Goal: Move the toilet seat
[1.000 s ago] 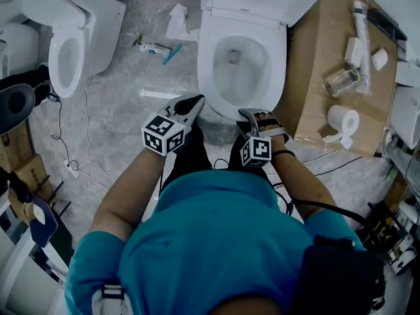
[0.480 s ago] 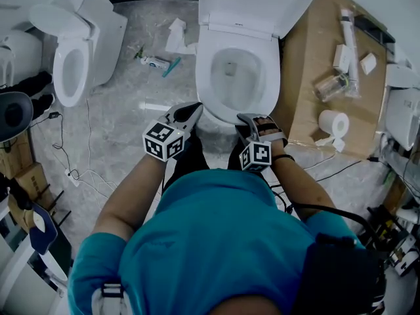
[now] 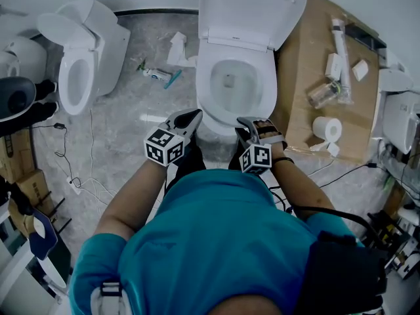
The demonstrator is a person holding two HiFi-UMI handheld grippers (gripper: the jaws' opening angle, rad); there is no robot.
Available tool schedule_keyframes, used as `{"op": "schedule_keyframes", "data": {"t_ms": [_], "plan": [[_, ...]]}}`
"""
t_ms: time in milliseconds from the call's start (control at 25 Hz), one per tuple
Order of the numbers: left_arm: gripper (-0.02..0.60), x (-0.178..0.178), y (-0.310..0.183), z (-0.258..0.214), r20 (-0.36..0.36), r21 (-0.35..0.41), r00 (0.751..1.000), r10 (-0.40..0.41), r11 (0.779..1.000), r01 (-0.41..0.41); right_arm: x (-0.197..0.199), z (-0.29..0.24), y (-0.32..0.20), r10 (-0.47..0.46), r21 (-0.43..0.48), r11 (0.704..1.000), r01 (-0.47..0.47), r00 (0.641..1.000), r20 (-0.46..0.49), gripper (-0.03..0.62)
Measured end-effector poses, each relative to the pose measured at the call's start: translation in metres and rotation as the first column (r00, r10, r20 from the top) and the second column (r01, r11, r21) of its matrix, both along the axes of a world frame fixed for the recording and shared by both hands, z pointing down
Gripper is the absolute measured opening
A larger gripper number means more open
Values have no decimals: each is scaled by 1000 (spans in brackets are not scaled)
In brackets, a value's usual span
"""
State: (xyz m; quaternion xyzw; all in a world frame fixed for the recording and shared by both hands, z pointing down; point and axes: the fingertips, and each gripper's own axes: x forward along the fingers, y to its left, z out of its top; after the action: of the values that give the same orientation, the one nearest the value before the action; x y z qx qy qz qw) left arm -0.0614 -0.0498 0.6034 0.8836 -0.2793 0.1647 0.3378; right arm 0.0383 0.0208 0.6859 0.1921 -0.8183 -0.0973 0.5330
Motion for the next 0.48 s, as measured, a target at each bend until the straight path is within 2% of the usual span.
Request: {"op": "schedule_keyframes", "data": {"t_ms": [480], "plan": [[3, 2, -12, -30, -16, 35, 1000, -12, 999, 13, 7, -35, -25, 19, 49, 999, -20, 1000, 13, 115]]}}
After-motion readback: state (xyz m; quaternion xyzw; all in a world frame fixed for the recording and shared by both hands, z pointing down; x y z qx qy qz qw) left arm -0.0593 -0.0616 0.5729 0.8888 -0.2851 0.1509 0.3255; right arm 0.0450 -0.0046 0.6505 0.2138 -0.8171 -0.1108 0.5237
